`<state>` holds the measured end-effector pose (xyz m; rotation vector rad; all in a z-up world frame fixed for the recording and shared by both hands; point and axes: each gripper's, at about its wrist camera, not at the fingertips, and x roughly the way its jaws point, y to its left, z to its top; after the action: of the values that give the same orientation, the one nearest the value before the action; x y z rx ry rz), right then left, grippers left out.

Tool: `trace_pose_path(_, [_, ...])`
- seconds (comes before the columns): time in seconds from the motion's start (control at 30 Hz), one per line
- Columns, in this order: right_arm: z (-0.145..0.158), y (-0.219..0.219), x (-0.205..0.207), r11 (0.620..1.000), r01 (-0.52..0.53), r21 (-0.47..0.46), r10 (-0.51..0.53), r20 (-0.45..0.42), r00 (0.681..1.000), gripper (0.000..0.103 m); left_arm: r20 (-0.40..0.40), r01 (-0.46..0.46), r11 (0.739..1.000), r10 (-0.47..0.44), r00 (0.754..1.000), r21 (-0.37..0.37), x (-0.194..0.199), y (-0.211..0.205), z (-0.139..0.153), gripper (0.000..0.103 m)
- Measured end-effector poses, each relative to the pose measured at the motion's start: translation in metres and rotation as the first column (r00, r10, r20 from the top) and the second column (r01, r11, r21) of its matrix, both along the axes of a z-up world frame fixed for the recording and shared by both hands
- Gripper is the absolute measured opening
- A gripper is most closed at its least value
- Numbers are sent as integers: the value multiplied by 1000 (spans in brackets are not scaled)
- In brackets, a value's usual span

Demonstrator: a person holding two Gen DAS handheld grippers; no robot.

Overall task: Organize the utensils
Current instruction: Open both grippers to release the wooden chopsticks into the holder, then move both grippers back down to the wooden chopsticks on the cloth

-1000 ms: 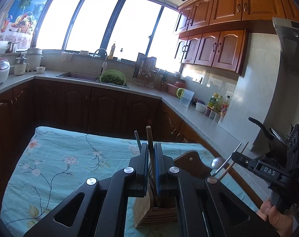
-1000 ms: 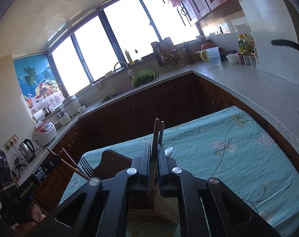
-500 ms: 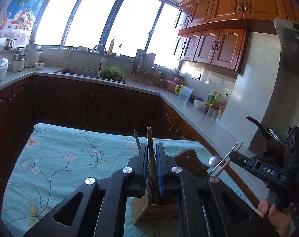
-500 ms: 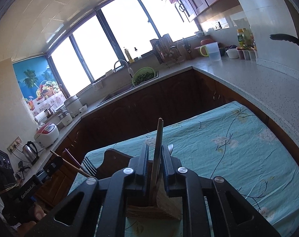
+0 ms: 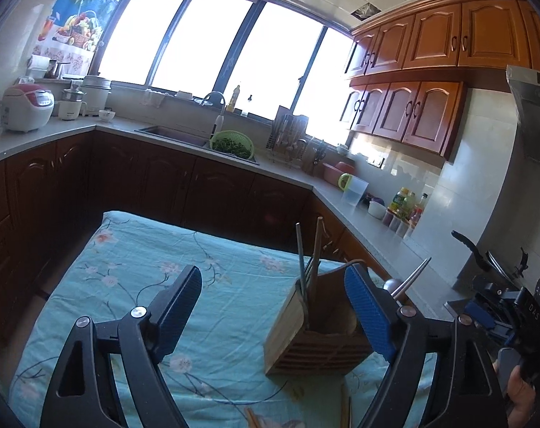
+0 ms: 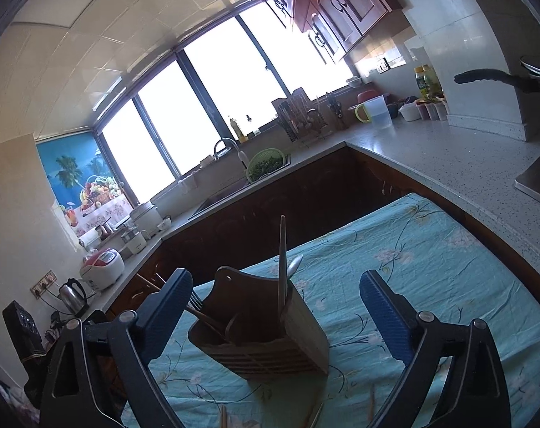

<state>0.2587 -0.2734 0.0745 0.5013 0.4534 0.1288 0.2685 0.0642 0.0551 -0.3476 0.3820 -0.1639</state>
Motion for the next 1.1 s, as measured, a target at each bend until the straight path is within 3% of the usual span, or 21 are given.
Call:
trace_pose_path(0.43, [-57, 2, -74, 999, 1, -34, -6, -152, 988, 100, -170, -12, 1000, 9, 985, -14, -65, 10, -32, 83])
trace_pose_path(0.63, [-77, 7, -98, 998, 6, -66, -18, -188, 982, 100, -223, -13, 1000, 16, 975, 16, -83, 7, -43, 83])
trace_pose_path(0.87, [-100, 19, -107, 994, -29, -103, 2, -252, 968, 100, -319, 19, 998, 2, 948, 61, -84, -10, -55, 83])
trace_pose_path(1.1, [-102, 25, -105, 987, -53, -153, 10, -268, 963, 97, -416, 70, 989, -8, 909, 134, -66, -32, -60, 82])
